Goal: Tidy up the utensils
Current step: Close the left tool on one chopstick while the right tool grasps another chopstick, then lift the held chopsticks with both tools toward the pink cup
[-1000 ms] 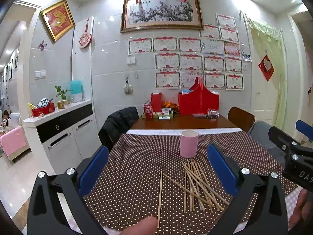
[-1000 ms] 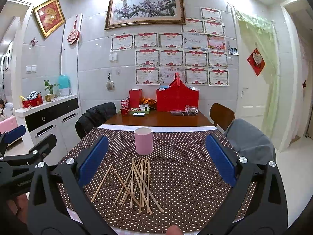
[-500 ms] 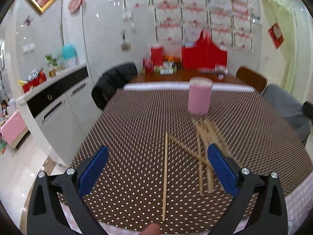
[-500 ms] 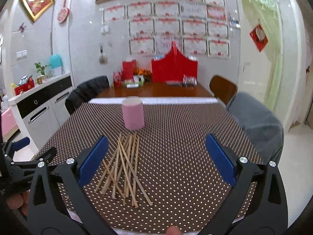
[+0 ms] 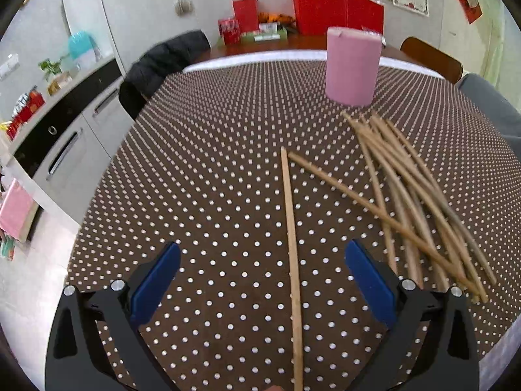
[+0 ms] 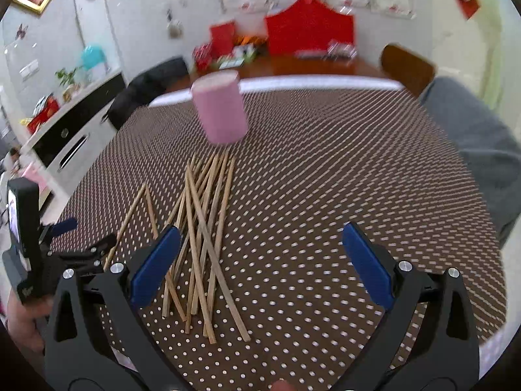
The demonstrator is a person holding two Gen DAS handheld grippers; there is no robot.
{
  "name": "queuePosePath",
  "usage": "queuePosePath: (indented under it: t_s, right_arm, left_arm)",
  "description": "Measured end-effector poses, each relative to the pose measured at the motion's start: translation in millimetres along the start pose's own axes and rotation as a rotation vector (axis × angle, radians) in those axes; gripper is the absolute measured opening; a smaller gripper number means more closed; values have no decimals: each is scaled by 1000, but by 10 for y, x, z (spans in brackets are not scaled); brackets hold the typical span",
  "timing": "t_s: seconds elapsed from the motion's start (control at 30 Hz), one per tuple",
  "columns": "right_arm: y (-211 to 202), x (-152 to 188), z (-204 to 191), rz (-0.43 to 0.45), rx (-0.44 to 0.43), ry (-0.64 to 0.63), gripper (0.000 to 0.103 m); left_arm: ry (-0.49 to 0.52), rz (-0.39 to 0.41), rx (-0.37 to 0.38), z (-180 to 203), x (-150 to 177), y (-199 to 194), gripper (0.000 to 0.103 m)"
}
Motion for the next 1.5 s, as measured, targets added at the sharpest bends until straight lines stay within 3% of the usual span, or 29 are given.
queuePosePath:
  t_s: [0.1,0.17,0.43,0.57,0.7,1.0,1.5]
  right_arm:
    - [251,31,-36,-93,-59,-33,97]
    - [363,67,-90,-139,-83,-63,89]
    - [670,174,-242,-333,-158,-157,41]
    - [782,225,-337,-380,-156,-209,32]
    - [837,229,-351,-394,-166,-214,10]
    - [711,166,-357,-368,-192,-181,8]
    - [1045,30,-522,-414,-167,-277,8]
  left_arm:
    - [10,-50,36,62,25,142,82]
    - [2,-94,70,89,58,227,69]
    - [30,-100,112,220,29,216,48]
    - [41,-100,124,235,18,158,32]
    - [54,-96,144,265,9,125,7]
    - [49,-90,178,318,8,80,6]
    - [97,-92,121,342,-116,187,7]
Point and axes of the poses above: each gripper's, at about its wrist camera, not at the fingertips, and y roughly the way its jaws point, z to its right, x to its underside, the point moved 7 cm from there along y, roughly the way its jaws point, and after that the axes turned 14 degrees about -x, right-handed, at the moved point
